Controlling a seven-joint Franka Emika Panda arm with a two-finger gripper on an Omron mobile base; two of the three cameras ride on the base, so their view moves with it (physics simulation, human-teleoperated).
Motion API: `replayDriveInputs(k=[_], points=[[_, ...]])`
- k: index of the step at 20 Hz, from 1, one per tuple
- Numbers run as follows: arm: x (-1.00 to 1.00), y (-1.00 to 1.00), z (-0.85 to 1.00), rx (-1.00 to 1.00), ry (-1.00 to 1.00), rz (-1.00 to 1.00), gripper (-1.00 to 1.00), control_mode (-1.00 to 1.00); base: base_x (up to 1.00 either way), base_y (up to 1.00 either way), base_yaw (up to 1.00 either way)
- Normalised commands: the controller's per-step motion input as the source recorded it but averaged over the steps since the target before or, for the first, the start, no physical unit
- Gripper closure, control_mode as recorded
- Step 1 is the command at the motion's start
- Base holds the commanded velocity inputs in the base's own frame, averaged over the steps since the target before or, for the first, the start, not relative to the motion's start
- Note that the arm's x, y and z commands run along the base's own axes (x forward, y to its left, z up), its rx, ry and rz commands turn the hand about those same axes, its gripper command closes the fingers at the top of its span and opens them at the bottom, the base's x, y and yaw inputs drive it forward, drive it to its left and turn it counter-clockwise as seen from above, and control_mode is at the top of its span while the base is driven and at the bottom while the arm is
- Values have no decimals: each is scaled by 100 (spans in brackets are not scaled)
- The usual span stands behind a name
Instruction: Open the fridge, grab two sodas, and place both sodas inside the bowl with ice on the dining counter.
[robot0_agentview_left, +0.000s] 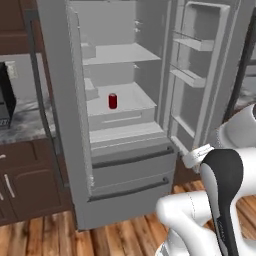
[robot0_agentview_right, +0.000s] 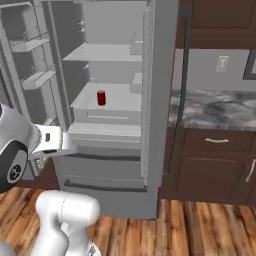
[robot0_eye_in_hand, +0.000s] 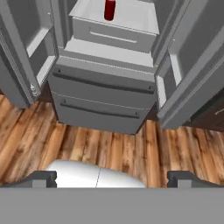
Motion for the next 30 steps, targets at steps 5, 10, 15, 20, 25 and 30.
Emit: replayDriveInputs(k=[5,10,15,20,25,30], points=[[0,0,0,0,0,0,-100,100,100,34,0],[0,0,0,0,0,0,-100,100,100,31,0],[0,0,0,0,0,0,-100,100,100,28,0],[0,0,-14,0,-2,1,-100,-100,45,9,1],[22,14,-50,1,-15,6,-100,-100,0,0,0],[19,15,-33,5,-27,0,-100,-100,0,0,0]])
